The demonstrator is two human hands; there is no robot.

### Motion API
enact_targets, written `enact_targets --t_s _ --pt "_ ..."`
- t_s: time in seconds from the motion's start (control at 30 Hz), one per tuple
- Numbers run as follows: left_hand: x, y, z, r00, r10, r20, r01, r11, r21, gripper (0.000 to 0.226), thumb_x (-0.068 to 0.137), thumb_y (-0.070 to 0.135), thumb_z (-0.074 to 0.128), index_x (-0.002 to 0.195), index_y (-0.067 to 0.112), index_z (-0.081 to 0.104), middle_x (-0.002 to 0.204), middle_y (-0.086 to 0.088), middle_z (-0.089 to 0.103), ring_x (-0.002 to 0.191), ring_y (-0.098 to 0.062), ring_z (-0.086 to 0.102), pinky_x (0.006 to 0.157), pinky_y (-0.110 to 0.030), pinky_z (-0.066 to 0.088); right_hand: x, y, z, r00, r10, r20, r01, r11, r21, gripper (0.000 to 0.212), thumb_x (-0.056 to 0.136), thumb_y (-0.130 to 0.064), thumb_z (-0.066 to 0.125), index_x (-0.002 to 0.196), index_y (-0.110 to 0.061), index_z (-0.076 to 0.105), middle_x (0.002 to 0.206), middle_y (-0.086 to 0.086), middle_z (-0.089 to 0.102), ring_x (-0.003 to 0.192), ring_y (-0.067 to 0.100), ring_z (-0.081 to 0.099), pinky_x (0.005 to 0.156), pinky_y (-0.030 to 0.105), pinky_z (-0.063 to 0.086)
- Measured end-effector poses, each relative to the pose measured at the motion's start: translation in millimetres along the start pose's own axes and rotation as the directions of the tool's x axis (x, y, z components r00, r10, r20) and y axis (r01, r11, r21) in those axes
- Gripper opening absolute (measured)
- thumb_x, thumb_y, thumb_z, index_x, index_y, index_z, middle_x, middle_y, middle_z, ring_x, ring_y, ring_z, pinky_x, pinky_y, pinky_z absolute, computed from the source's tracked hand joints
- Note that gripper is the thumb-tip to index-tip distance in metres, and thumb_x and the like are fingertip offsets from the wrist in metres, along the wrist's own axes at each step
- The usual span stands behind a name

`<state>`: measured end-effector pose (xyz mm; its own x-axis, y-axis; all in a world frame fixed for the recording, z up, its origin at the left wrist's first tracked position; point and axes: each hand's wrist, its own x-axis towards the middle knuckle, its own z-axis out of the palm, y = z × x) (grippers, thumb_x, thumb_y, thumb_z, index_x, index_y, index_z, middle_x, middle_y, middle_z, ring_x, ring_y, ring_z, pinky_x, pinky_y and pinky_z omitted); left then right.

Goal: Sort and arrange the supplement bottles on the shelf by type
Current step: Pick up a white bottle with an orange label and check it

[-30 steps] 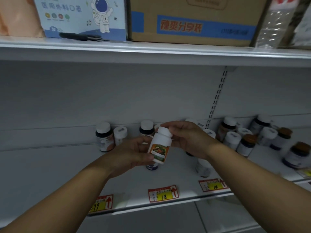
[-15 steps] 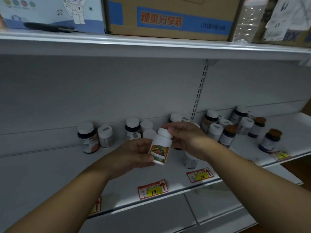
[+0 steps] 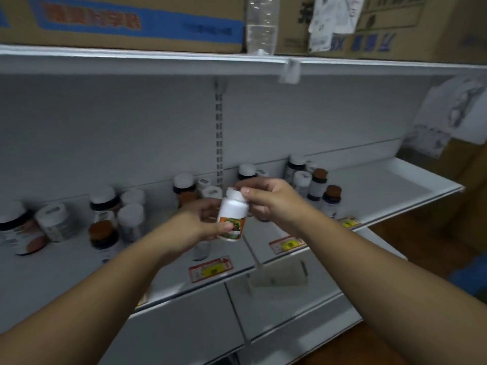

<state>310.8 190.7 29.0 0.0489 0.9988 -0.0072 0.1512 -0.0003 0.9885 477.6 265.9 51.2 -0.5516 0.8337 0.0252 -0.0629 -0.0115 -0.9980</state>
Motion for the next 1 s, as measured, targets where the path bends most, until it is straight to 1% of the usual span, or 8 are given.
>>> enact_targets --t_s 0.1,0.27,0.5,0.6,0.67,0.77,0.9,1.0 --pt "26 8 46 1.0 0.008 -0.011 -0.008 1.0 0.022 0.033 0.076 0.007 0.071 0.104 0.024 0.063 0.096 0.007 0.073 0.087 -0.007 0.068 0.068 -0.019 0.052 -13 -4 -52 0.999 -0.029 -0.018 0.027 0.994 -0.108 0.012 0.087 -0.012 0.061 0.098 -0.014 0.065 0.105 0.011 0.066 0.095 0.021 0.063 0.086 0.038 0.053" --pt "61 15 96 1.0 -0.012 0.01 0.012 1.0 0.024 0.04 0.075 0.011 0.073 0.111 0.023 0.062 0.099 0.002 0.072 0.081 -0.003 0.068 0.057 -0.012 0.049 -21 -3 -115 0.996 -0.079 -0.036 0.076 0.993 -0.092 0.012 0.084 -0.012 0.064 0.089 -0.023 0.068 0.097 0.0 0.068 0.092 0.014 0.065 0.078 0.028 0.057" --pt "95 5 101 0.999 -0.036 -0.003 0.036 0.995 0.088 0.031 0.079 0.018 0.071 0.106 0.027 0.06 0.103 0.003 0.071 0.096 -0.012 0.067 0.08 -0.024 0.052 4 8 -142 0.998 -0.058 -0.013 0.056 0.99 -0.133 0.015 0.082 -0.014 0.067 0.086 -0.027 0.069 0.103 0.001 0.069 0.097 0.016 0.066 0.08 0.028 0.057" --pt "108 -12 90 0.999 -0.053 -0.012 0.055 0.985 0.163 0.034 0.077 0.018 0.073 0.103 0.035 0.058 0.104 0.009 0.069 0.1 -0.008 0.064 0.085 -0.025 0.05 21 20 -136 0.999 -0.035 0.009 0.036 0.967 -0.251 0.017 0.081 -0.015 0.068 0.09 -0.03 0.066 0.106 -0.003 0.066 0.101 0.014 0.062 0.086 0.027 0.053" --pt "113 -24 82 0.999 -0.035 -0.041 0.045 0.961 0.272 0.033 0.075 0.025 0.074 0.098 0.041 0.058 0.101 0.015 0.067 0.098 -0.005 0.062 0.083 -0.024 0.049 32 26 -130 0.999 -0.047 -0.007 0.04 0.904 -0.425 0.018 0.08 -0.017 0.069 0.095 -0.027 0.067 0.105 -0.003 0.065 0.1 0.014 0.061 0.084 0.024 0.05" --pt "124 -41 72 1.0 -0.021 -0.022 0.028 0.906 0.423 0.03 0.074 0.035 0.074 0.101 0.036 0.06 0.099 0.012 0.067 0.095 -0.008 0.062 0.082 -0.027 0.049 48 39 -124 0.998 -0.044 0.044 0.062 0.683 -0.727 0.028 0.081 -0.022 0.069 0.109 -0.018 0.065 0.111 0.004 0.066 0.098 0.019 0.061 0.081 0.024 0.047" --pt "137 -66 65 0.999 -0.033 0.025 0.016 0.863 0.505 0.038 0.073 0.031 0.075 0.108 0.026 0.059 0.105 0.008 0.067 0.097 -0.007 0.061 0.087 -0.029 0.049 64 56 -123 0.997 0.062 0.055 0.008 0.583 -0.812 0.032 0.081 -0.03 0.068 0.112 -0.022 0.065 0.117 0.002 0.065 0.103 0.016 0.059 0.089 0.029 0.048" --pt "138 -78 69 0.999 -0.016 0.034 -0.003 0.857 0.516 0.036 0.071 0.033 0.076 0.101 0.036 0.056 0.102 0.013 0.065 0.097 -0.001 0.06 0.086 -0.022 0.047 69 62 -125 0.988 0.113 0.109 0.03 0.543 -0.839 0.032 0.08 -0.032 0.068 0.111 -0.024 0.065 0.113 0.001 0.066 0.101 0.015 0.06 0.089 0.03 0.049"
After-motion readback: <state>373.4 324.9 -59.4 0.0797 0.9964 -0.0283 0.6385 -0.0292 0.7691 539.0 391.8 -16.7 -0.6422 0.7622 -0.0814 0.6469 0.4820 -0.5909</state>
